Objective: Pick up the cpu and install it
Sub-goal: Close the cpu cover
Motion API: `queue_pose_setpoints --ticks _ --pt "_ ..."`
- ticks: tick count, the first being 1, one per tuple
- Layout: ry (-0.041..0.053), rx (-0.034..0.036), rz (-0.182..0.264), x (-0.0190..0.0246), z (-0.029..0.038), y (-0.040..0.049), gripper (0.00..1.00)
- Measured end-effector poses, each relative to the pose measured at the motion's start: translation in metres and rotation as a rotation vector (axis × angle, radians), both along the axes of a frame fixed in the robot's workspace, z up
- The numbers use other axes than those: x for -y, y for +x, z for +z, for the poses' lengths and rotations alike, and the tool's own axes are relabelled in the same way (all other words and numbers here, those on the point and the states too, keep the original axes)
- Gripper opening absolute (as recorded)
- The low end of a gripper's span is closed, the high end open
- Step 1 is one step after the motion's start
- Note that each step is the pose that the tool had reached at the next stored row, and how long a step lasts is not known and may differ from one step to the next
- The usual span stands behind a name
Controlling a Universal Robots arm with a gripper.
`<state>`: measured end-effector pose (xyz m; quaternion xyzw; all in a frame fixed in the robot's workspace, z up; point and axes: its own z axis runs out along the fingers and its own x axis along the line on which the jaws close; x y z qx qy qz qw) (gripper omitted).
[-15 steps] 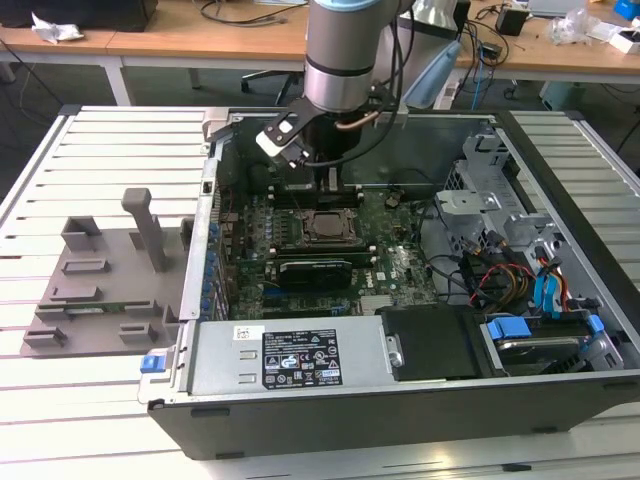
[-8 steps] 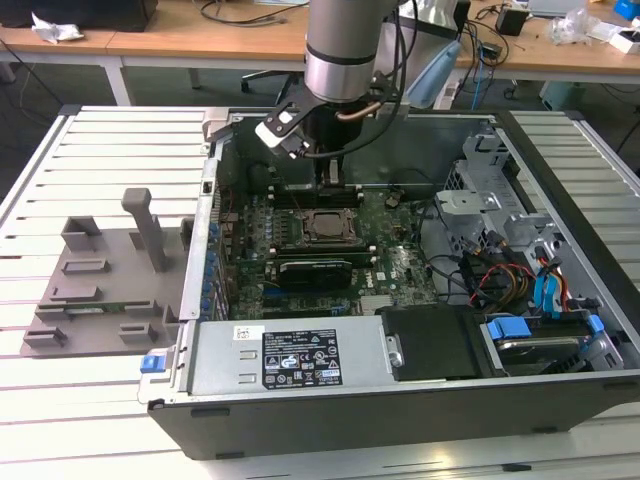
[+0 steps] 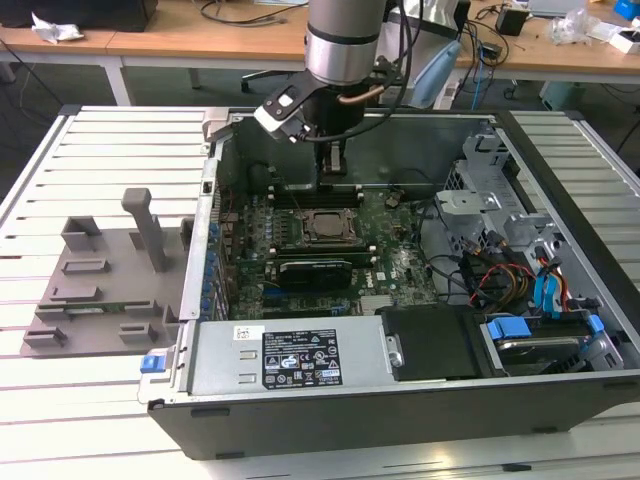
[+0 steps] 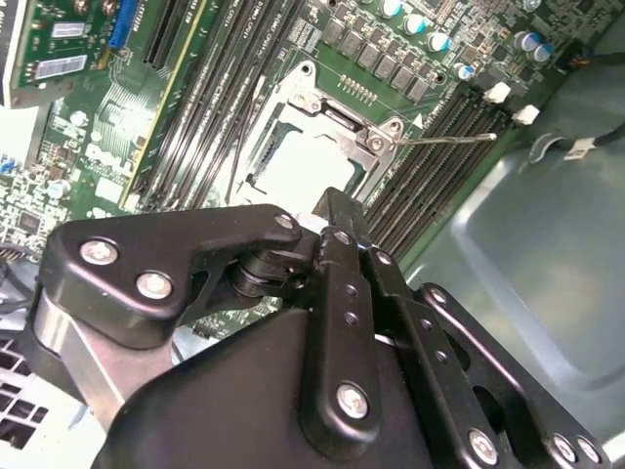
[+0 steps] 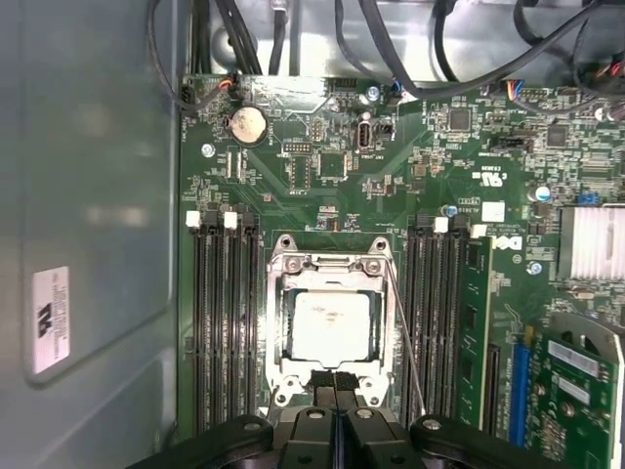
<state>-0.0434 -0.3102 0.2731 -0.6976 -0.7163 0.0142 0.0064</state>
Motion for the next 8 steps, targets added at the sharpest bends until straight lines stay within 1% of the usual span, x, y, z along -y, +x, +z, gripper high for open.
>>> queue_pose_setpoints --ticks 4,8 --pt "0.0 0.0001 0.0 0.0 0.0088 0.0 0.11" --pt "0.0018 0.0 0.0 0.0 0.01 0.0 0.11"
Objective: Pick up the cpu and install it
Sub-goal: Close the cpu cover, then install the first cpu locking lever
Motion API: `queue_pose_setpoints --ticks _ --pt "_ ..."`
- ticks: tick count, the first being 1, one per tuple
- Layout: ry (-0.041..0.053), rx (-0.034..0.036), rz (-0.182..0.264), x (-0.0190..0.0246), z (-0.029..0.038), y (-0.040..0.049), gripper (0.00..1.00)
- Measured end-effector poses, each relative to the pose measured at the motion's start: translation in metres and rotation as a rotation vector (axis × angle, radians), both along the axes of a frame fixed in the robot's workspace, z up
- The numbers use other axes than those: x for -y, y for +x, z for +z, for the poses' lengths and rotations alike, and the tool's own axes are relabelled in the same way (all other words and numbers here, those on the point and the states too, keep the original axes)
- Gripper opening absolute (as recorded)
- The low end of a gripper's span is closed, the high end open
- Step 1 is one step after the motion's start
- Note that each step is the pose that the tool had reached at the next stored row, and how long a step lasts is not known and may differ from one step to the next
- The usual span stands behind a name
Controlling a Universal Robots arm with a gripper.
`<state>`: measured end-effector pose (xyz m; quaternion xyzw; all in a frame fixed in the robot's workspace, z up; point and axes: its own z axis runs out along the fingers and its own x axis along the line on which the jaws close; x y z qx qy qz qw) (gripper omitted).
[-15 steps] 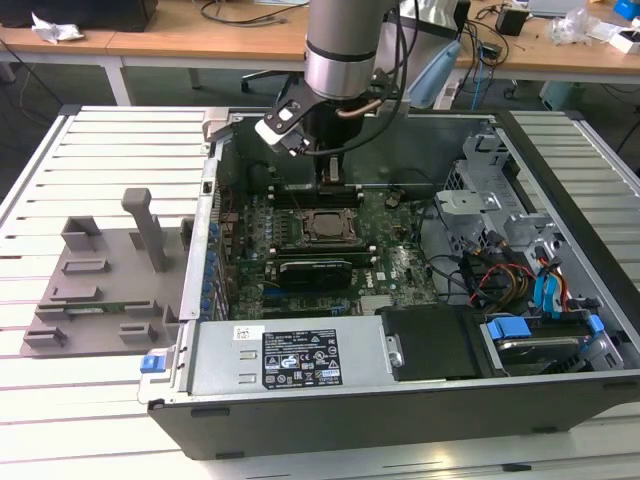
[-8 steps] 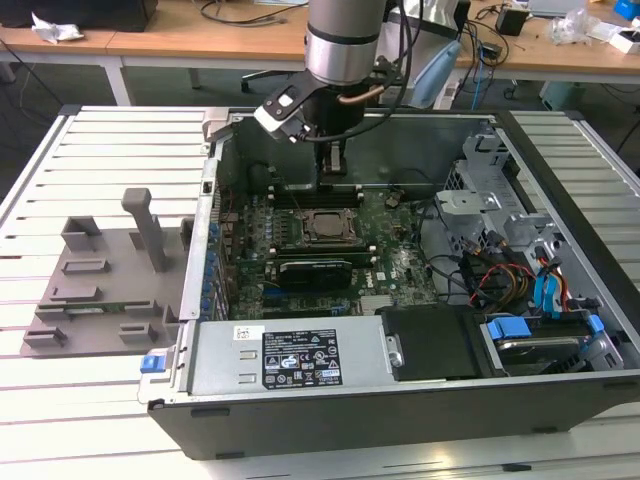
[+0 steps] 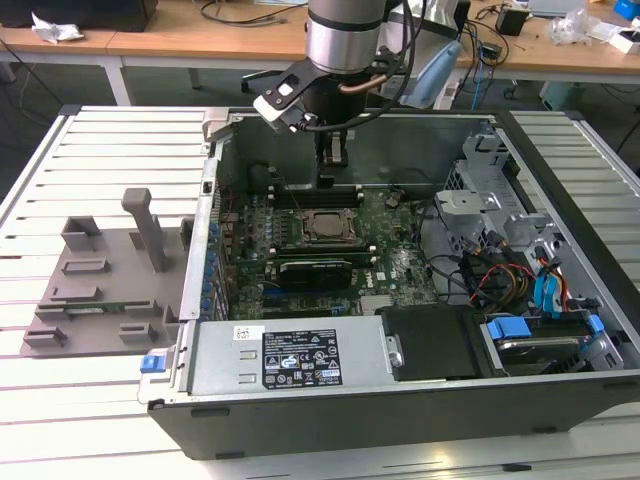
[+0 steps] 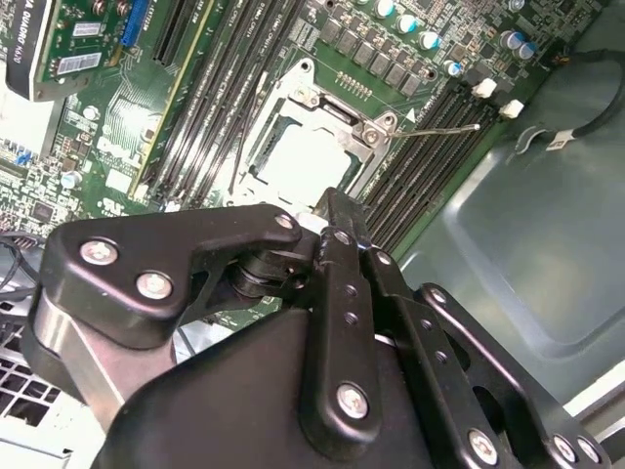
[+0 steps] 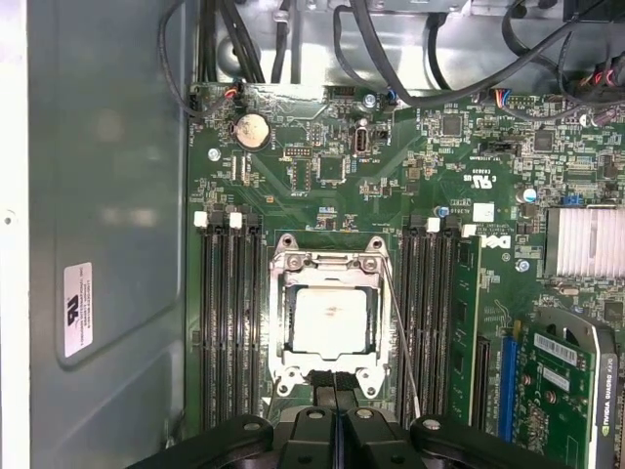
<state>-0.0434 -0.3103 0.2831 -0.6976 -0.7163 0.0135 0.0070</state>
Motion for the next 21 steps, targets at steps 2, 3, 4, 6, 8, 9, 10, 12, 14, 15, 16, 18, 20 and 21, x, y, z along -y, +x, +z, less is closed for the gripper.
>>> queue_pose_setpoints --ticks 2,3,4,6,8,9,10,12,14,15,16,18,20,21 --pt "0.0003 0.0 0.0 0.0 0.0 0.0 0.11" --pt "0.0004 0.0 0.0 0.0 0.0 0.0 0.11" --pt "0.0005 0.0 0.0 0.0 0.0 0.0 0.11" --pt "0.0006 0.0 0.0 0.0 0.0 0.0 0.11" --pt "0.0008 0.0 0.0 0.0 0.0 0.0 0.11" --pt "0.0009 0.0001 0.0 0.0 0.0 0.0 0.11" --pt "0.001 0.0 0.0 0.0 0.0 0.0 0.11" --pt "0.0013 0.0 0.0 0.0 0.0 0.0 0.11" --pt "0.0012 0.0 0.019 0.0001 0.0 0.0 0.11" --pt "0.0013 -0.0001 0.034 0.0001 0.0001 0.0 0.11" --pt "0.0013 -0.0001 0.061 0.0 0.0 0.0 0.11" --pt "0.0013 -0.0001 0.151 0.0 0.0 0.0 0.11" --pt "0.0013 -0.0002 0.211 0.0 0.0 0.0 0.11" --pt "0.0014 -0.0002 0.237 0.0 0.0 0.0 0.11"
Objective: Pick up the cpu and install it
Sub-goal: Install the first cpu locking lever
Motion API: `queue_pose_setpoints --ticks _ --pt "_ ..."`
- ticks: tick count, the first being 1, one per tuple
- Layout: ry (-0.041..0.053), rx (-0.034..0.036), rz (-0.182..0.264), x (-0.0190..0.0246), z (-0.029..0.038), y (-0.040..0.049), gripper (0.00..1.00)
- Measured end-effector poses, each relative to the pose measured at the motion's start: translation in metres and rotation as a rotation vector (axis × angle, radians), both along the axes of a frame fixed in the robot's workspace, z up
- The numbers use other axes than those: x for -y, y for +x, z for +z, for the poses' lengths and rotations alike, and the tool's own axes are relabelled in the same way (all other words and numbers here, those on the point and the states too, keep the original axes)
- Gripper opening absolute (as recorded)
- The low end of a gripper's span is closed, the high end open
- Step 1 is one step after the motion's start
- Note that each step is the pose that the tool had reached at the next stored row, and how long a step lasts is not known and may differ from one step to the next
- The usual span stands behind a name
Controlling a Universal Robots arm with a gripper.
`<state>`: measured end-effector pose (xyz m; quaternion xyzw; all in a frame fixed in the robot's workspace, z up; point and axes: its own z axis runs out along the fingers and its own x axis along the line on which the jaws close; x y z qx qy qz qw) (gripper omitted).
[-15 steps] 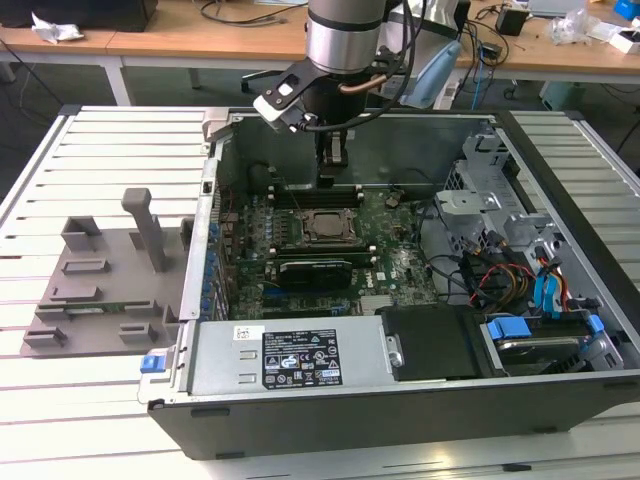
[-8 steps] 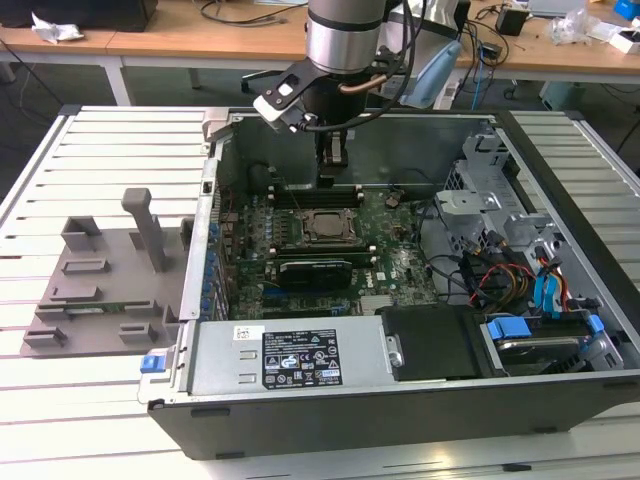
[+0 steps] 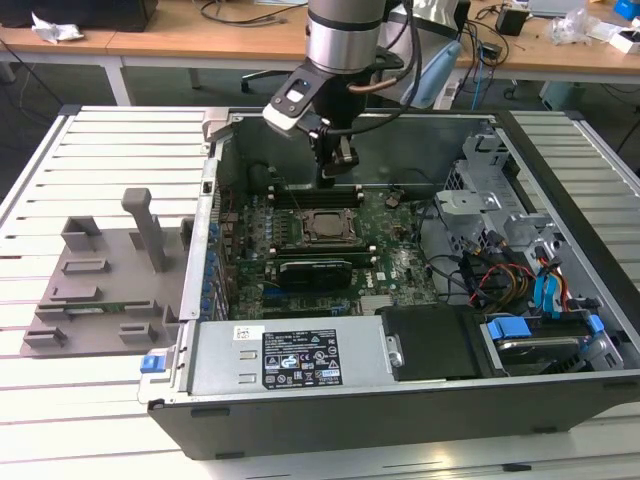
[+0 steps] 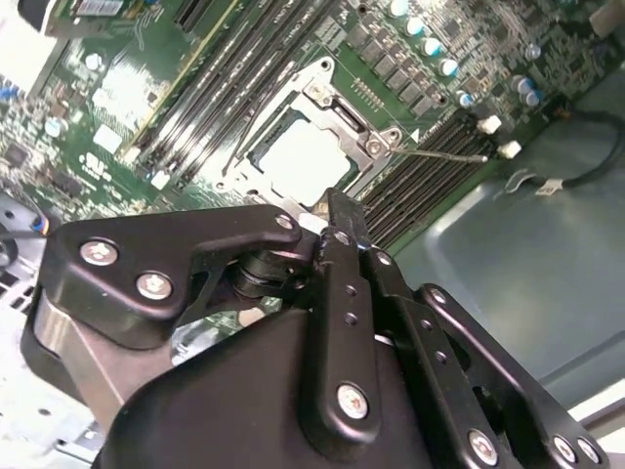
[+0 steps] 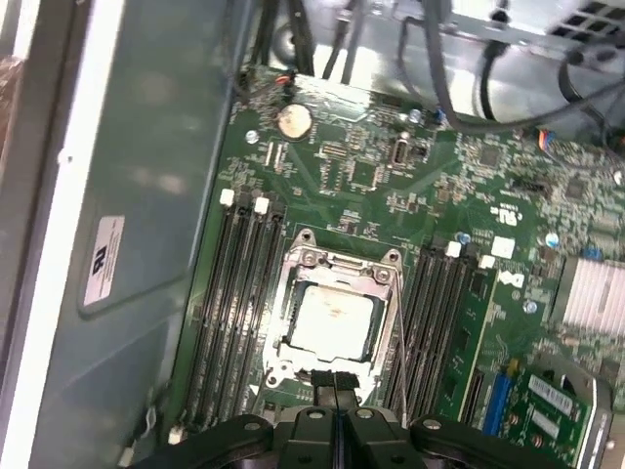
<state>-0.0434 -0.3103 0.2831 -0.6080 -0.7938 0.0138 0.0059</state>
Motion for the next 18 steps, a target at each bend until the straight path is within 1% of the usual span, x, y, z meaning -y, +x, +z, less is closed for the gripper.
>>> queue_pose_setpoints --ticks 3,6,9,10,12,14,15,17,18 --pt "0.0 0.0 0.043 0.0 0.0 0.0 0.11" --pt "-0.0001 0.0 0.113 0.0 0.0 0.0 0.11" --pt "0.0 0.0 0.16 0.0 0.0 0.0 0.11" --pt "0.0 0.0001 0.206 0.0 0.0 0.0 0.11" --pt "0.0 0.0001 0.254 0.0 0.0 0.0 0.11" --pt "0.0 0.0 0.277 0.0 0.0 0.0 0.11" --pt "0.0 0.0 0.301 0.0 0.0 0.0 0.11" --pt "0.0 0.0001 0.326 0.0 0.0 0.0 0.11" --pt "-0.0001 0.0 0.349 0.0 0.0 0.0 0.11"
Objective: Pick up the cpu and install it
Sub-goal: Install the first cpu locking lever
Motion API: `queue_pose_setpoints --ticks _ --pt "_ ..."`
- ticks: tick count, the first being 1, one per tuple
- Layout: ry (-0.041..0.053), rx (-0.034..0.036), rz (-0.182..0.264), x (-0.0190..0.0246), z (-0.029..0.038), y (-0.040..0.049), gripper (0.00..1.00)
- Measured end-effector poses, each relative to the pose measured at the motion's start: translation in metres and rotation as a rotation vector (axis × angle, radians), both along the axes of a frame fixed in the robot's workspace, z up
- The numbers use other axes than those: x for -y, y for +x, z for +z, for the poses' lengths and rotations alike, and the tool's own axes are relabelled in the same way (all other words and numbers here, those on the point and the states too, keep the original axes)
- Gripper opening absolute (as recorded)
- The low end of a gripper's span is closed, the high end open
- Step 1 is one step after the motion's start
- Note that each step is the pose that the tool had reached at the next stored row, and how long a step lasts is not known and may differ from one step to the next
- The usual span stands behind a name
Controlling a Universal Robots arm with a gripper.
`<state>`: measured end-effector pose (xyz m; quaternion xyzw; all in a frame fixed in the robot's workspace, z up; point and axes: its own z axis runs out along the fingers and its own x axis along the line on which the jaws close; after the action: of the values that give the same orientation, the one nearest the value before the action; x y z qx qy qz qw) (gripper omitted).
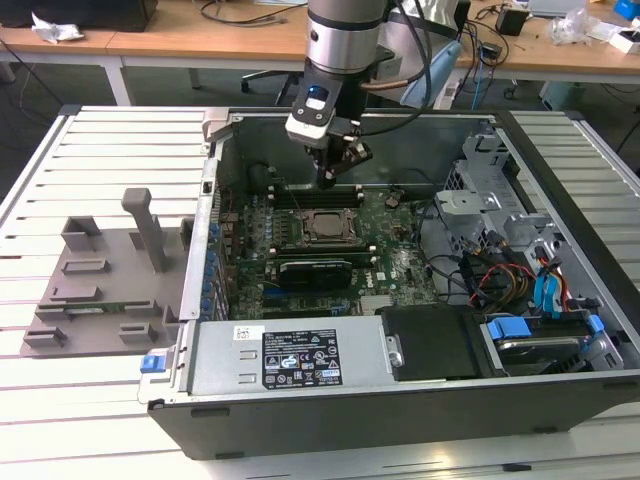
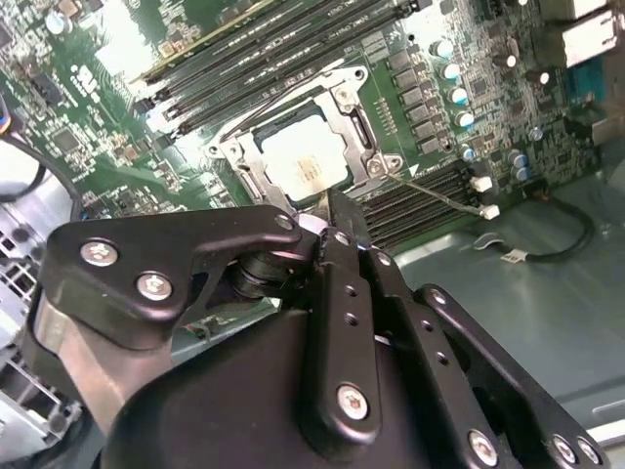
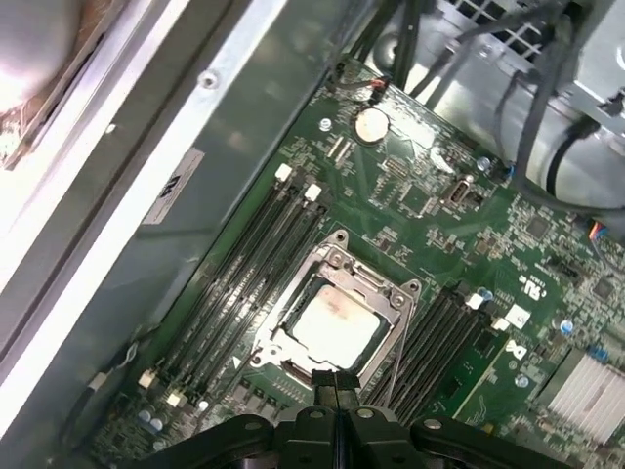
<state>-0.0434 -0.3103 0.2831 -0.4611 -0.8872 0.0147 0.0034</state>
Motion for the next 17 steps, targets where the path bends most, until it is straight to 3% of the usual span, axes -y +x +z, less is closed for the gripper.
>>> queue_pose_setpoints --ticks 17 --pt "0.0001 0.0 0.263 0.0 0.0 0.0 0.11"
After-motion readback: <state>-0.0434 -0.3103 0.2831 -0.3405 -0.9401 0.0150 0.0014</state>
